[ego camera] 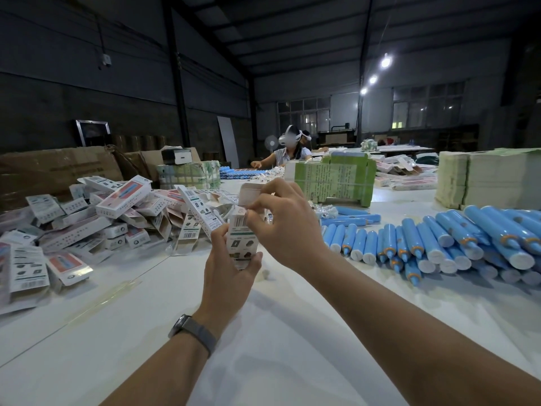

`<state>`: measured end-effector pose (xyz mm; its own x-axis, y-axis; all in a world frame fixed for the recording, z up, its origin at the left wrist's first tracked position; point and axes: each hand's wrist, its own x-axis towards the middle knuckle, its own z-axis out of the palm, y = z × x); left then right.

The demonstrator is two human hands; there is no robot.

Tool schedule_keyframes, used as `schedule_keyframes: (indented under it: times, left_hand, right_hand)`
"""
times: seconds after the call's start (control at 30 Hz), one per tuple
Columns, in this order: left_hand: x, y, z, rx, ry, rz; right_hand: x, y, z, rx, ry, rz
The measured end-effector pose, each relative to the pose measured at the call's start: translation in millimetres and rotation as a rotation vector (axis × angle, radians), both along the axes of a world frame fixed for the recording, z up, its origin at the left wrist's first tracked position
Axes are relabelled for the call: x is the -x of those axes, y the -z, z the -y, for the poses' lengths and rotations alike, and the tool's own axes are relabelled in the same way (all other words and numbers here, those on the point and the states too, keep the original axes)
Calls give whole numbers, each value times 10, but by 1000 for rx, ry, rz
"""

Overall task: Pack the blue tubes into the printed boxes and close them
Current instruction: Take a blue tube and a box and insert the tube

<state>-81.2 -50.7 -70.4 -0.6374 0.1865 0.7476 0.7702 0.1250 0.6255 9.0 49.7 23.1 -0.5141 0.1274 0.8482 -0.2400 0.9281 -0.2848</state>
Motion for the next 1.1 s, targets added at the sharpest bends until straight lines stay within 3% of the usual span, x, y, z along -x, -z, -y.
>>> schedule_keyframes:
  times: [0.23,0.43,0.53,0.73,1.1]
  left_hand:
    - [-22,-21,-33,-53,21,57]
    - [-151,-89,3,-210,305,99]
    - [-201,-125,-1,-229,344,78]
    - [-242,-187,44,-266,306,17]
    - [-272,-316,69,-257,257,15]
  right_hand:
    - [46,78,-76,33,21,1]
    - [71,139,-94,115,-94,64]
    - [73,167,-80,280,-216,61]
    - [72,241,-48,337,-370,69]
    - [100,288,-94,342,-357,84]
